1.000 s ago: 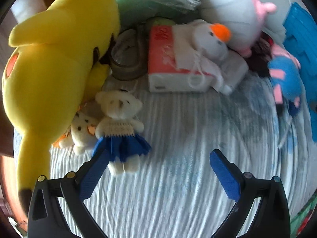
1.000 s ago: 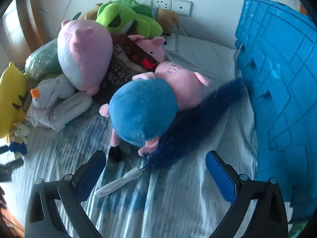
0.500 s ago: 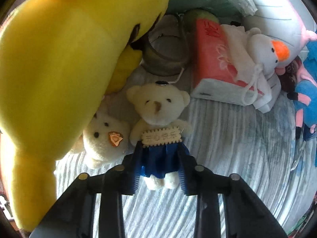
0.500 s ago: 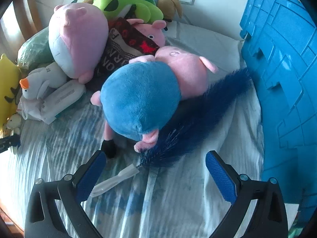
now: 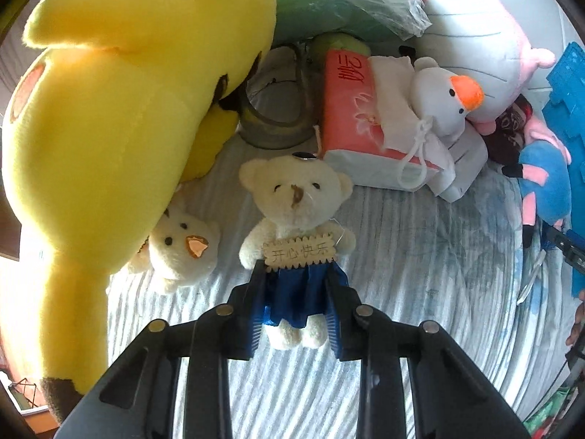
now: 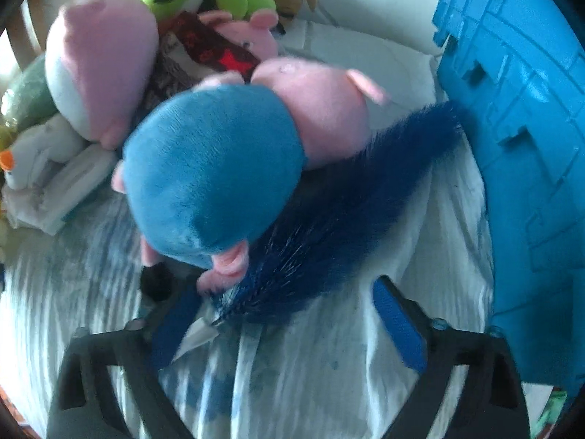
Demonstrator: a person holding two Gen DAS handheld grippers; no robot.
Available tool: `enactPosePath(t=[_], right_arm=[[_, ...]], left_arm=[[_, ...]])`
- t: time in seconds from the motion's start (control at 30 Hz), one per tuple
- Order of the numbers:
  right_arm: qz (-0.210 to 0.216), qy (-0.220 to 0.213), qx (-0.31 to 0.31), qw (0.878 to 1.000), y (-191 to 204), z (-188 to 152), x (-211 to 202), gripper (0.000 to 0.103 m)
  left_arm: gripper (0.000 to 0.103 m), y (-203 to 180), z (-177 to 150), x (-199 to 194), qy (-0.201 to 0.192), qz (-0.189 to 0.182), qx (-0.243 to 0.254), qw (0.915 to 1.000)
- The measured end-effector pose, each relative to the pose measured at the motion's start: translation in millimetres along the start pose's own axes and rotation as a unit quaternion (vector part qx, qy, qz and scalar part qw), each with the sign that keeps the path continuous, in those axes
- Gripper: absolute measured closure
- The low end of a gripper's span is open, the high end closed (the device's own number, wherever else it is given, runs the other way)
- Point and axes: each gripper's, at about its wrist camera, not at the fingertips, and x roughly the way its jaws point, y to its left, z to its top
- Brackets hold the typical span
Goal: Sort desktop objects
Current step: 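Grasp the white bear in blue skirt with the left gripper while the right reaches the feather duster, then grasp the blue feather duster with the right gripper while the left holds the bear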
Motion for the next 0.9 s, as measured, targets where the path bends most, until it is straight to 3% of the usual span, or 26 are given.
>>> enactPosePath(t=[0.27, 0.43, 0.7, 0.9], right_arm=[[0.009, 0.022, 0.001, 1.000, 5, 1, 15, 0.047], [0.028, 0.024, 0.017, 0.999, 6, 2, 9, 0.074], [0.040, 0.021, 0.037, 0.998, 1, -3, -15, 0.088], [0.040, 0.018, 0.046, 0.998, -1, -13, -41, 0.090]], left_arm=[[0.075, -1, -1, -4, 0.000, 0.003, 0.003, 1.0000], [0.075, -5, 0, -6, 0.000, 0.000, 0.006, 1.0000], [0.075, -12, 0, -15, -0.006, -0.007, 0.013, 0.9999], [0.075, -19, -1, -26, -0.013, -0.015, 0.021, 0.9996]])
